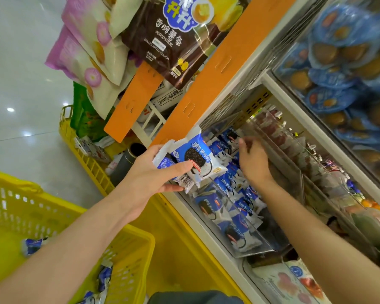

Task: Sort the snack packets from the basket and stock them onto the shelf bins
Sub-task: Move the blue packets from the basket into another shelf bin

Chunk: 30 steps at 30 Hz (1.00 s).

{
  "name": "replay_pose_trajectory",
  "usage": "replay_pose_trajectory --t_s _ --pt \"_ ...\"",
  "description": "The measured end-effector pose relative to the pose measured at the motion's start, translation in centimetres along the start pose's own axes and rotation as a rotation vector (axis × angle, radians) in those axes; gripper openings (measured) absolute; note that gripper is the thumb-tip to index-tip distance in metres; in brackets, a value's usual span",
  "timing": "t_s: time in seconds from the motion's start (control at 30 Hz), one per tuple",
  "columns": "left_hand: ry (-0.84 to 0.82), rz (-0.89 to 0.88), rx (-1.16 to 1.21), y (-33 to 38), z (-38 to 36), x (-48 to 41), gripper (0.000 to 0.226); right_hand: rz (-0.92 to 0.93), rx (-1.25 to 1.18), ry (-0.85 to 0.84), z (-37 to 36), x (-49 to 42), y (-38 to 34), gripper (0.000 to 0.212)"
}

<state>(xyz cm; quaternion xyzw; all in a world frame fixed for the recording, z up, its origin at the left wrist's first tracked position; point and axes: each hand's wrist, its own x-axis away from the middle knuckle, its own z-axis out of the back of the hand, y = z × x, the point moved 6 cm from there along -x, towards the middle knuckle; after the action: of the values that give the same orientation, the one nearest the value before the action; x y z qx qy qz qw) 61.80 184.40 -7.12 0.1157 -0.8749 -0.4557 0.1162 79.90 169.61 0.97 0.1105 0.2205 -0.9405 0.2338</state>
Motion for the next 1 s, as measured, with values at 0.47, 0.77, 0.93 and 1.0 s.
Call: replay_pose_trajectory --t_s 0.47,0.77,0.93,1.0 --pt "-0.05 0.084 -0.223 -0.4 0.9 2.8 0.042 0.108 -0.293 -0.514 0.7 10.9 -9.3 0.035" --pt "-0.006 -0.066 -0.33 -0.6 -0.2 1.3 0.024 -0.335 0.007 -0.044 6.3 2.4 3.0 0.043" --pt "-0.013 -0.135 -0.264 -0.3 -1.4 0.3 0.028 -0.36 0.336 -0.017 5.8 -1.2 7.9 0.036" --pt "-0.01 -0.147 -0.236 -0.2 -1.4 -0.1 0.028 -0.348 0.442 -0.042 5.4 -2.0 8.7 0.032"
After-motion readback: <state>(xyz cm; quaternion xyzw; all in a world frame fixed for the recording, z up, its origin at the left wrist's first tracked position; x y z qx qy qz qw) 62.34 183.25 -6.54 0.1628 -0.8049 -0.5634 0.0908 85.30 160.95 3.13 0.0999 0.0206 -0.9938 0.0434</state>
